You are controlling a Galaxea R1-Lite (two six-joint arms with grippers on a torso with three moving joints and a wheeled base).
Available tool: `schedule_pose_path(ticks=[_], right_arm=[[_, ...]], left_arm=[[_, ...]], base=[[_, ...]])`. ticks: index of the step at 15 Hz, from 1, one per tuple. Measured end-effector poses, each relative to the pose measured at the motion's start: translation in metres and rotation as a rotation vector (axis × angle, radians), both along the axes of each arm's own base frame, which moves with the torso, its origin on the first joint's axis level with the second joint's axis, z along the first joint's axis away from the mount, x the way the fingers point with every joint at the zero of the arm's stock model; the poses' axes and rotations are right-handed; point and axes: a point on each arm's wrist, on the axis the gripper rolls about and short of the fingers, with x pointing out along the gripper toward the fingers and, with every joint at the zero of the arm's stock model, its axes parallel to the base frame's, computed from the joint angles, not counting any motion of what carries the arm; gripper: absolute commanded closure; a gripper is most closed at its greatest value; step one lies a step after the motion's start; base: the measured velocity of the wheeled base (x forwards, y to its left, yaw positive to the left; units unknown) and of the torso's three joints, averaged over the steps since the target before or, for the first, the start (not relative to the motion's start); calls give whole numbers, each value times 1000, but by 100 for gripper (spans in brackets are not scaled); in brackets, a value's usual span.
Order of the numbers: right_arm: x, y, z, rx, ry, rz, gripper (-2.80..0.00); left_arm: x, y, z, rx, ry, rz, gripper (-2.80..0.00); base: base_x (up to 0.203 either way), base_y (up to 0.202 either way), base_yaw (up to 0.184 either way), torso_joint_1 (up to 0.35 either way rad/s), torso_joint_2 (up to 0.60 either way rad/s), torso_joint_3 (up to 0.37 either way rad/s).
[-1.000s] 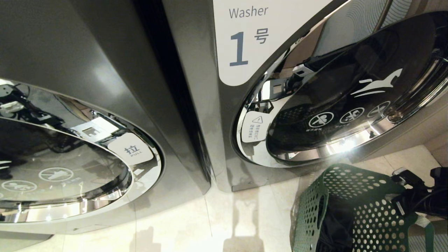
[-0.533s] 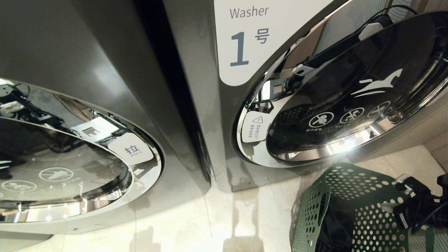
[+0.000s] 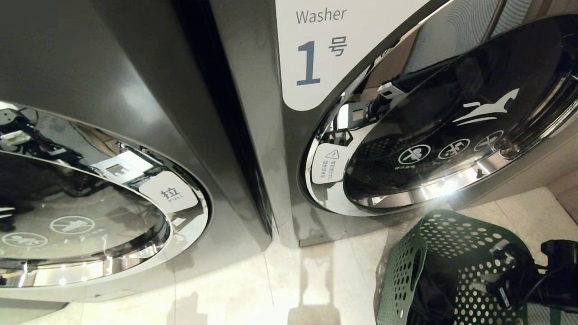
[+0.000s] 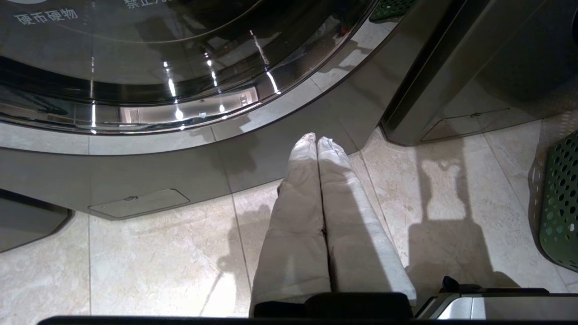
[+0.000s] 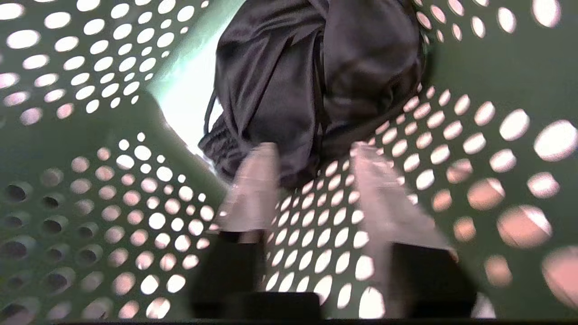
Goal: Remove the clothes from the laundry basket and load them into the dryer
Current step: Take the clothes out of the basket
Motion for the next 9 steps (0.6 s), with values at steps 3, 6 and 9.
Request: schedule_pose_path(ticks=[3, 6, 9], right_arm=[[8, -2, -22, 46, -35, 112, -280], [12, -4, -47, 38, -39, 190, -280], [28, -13, -67, 25, -48, 195, -280]], left_arm=[[0, 0, 0, 0, 0, 0, 0], [0, 0, 0, 0, 0, 0, 0], [0, 0, 0, 0, 0, 0, 0]], base=[[0, 0, 0, 0, 0, 0], [0, 0, 0, 0, 0, 0], [0, 0, 0, 0, 0, 0]])
